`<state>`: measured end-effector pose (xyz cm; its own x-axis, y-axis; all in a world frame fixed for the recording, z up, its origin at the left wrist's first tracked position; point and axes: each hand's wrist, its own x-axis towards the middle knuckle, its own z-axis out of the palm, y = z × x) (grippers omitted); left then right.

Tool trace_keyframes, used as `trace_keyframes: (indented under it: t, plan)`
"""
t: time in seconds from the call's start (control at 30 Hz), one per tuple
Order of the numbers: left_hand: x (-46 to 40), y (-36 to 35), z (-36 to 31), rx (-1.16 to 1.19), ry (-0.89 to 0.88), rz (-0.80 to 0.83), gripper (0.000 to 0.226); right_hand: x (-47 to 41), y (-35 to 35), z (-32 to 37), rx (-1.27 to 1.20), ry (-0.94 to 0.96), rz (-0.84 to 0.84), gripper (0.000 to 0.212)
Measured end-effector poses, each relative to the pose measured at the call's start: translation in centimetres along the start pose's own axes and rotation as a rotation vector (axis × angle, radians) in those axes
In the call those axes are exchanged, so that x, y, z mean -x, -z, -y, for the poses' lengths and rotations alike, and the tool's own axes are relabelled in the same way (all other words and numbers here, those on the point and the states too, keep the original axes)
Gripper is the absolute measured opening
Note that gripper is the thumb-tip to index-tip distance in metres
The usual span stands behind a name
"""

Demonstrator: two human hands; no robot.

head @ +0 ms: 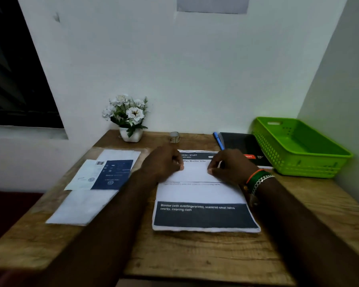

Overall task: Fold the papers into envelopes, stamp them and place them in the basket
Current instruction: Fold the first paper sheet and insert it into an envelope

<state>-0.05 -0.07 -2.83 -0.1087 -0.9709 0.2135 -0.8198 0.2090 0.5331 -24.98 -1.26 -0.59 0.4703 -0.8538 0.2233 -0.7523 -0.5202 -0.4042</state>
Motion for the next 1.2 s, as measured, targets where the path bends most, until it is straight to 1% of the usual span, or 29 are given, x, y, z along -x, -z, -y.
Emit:
trace_keyframes:
  t: [0.07, 0.13, 0.2, 0.23, 0.27, 0.33, 0.43, 0.5, 0.57, 0.63, 0.7, 0.77, 0.87, 0.93, 1.1, 1.2]
  plan:
    - [1.4, 0.3, -0.5, 0.040, 0.003, -0.026, 0.008, 0.6, 0.0, 0.6, 0.008, -0.034, -0.047, 0.003]
    - [3.6, 1.2, -0.5, 0.105, 0.031, -0.099, 0.020, 1.4, 0.6, 1.1, -0.012, -0.025, -0.130, 0.003]
    - [7.2, 3.5, 0.5, 0.168, 0.074, -0.192, 0.020, 2.7, 1.1, 2.9, -0.059, 0.048, -0.200, 0.004]
    - [9.3, 4.9, 1.4, 0.156, 0.091, -0.236, 0.017, 3.5, 1.1, 4.2, -0.091, 0.090, -0.207, 0.004]
    - [11.3, 6.2, 2.7, 0.133, 0.101, -0.267, 0.015, 4.2, 1.1, 5.7, -0.135, 0.122, -0.192, 0.004]
    - [16.1, 9.0, 6.0, 0.101, 0.141, -0.328, 0.010, 5.5, 0.3, 9.4, -0.235, 0.184, -0.104, 0.003]
    - [22.0, 11.6, 10.5, 0.017, 0.180, -0.383, 0.018, 6.1, -2.0, 14.4, -0.275, 0.319, 0.042, 0.008]
    - [24.2, 11.9, 11.5, 0.064, 0.136, -0.365, 0.022, 5.9, -4.4, 17.7, -0.254, 0.415, 0.109, 0.018]
    - [24.8, 11.6, 11.6, 0.103, 0.112, -0.330, 0.028, 5.4, -6.8, 20.3, -0.252, 0.468, 0.153, 0.024]
    - [24.6, 11.5, 11.4, 0.090, 0.109, -0.275, 0.036, 4.7, -8.9, 22.3, -0.234, 0.471, 0.177, 0.025]
    - [24.6, 11.5, 11.3, 0.038, 0.147, -0.205, 0.039, 3.9, -10.6, 23.4, -0.200, 0.448, 0.184, 0.028]
    - [24.7, 11.6, 11.3, -0.020, 0.155, -0.166, 0.040, 3.2, -11.7, 23.7, -0.148, 0.418, 0.176, 0.031]
    - [24.7, 11.5, 11.6, -0.048, 0.130, -0.147, 0.038, 2.3, -12.2, 23.3, -0.124, 0.378, 0.173, 0.033]
    - [24.6, 11.3, 11.9, -0.058, 0.114, -0.152, 0.037, 2.2, -12.1, 23.0, -0.137, 0.377, 0.183, 0.031]
    - [24.6, 11.3, 11.9, -0.040, 0.113, -0.150, 0.047, 2.4, -11.8, 23.1, -0.203, 0.365, 0.149, 0.025]
    - [24.6, 11.2, 11.8, -0.036, 0.128, -0.157, 0.046, 2.3, -12.0, 22.7, -0.260, 0.338, 0.150, 0.023]
